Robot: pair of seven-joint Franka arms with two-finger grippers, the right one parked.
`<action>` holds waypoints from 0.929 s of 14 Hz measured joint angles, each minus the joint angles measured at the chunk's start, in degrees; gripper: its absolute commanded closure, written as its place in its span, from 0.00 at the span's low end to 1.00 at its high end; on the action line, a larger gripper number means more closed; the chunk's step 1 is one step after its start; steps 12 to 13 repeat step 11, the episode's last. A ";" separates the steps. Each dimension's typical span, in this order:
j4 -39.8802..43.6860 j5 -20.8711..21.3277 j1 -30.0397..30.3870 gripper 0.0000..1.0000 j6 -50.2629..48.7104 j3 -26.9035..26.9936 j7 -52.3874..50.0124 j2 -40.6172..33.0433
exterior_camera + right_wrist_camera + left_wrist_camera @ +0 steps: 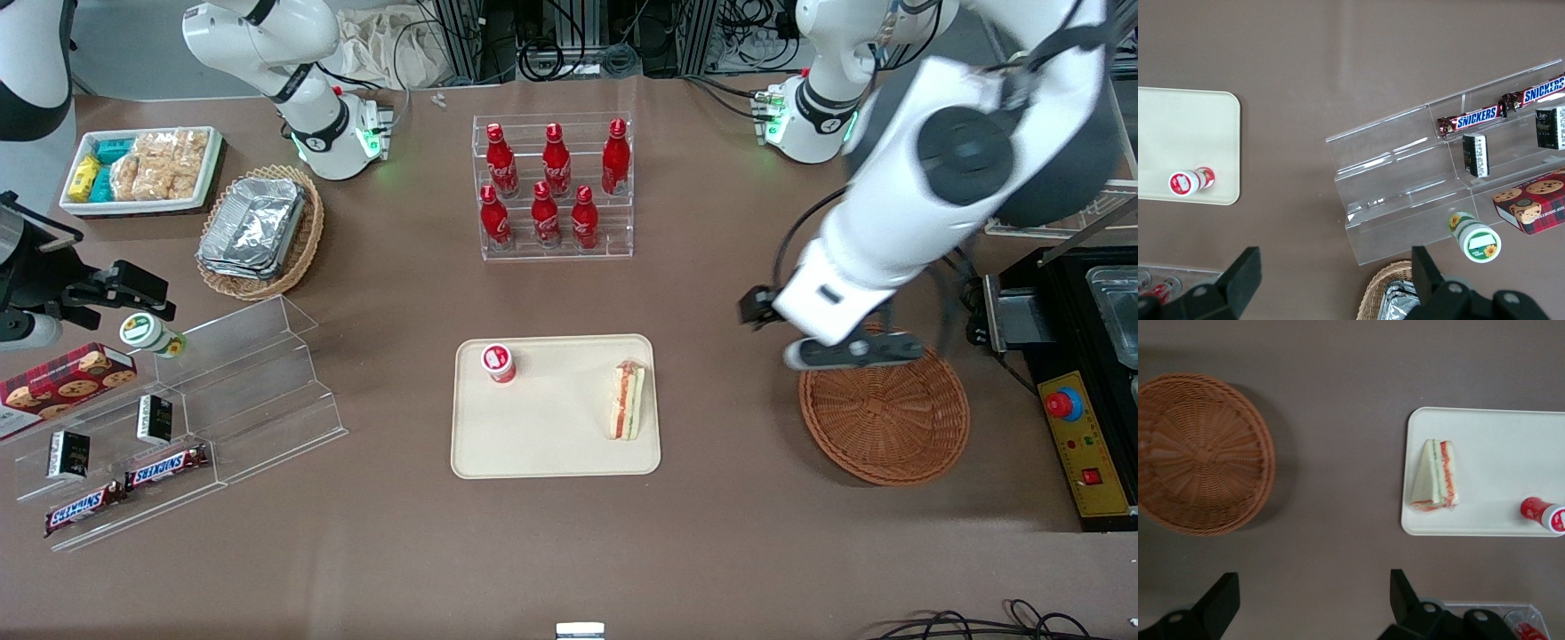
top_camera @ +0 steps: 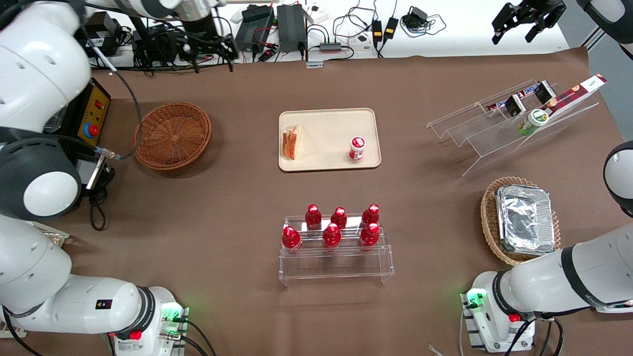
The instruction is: Place sandwich from basket to tray
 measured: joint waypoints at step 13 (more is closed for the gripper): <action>-6.10 -4.05 0.68 0.00 -13.14 18.27 20.28 -18.67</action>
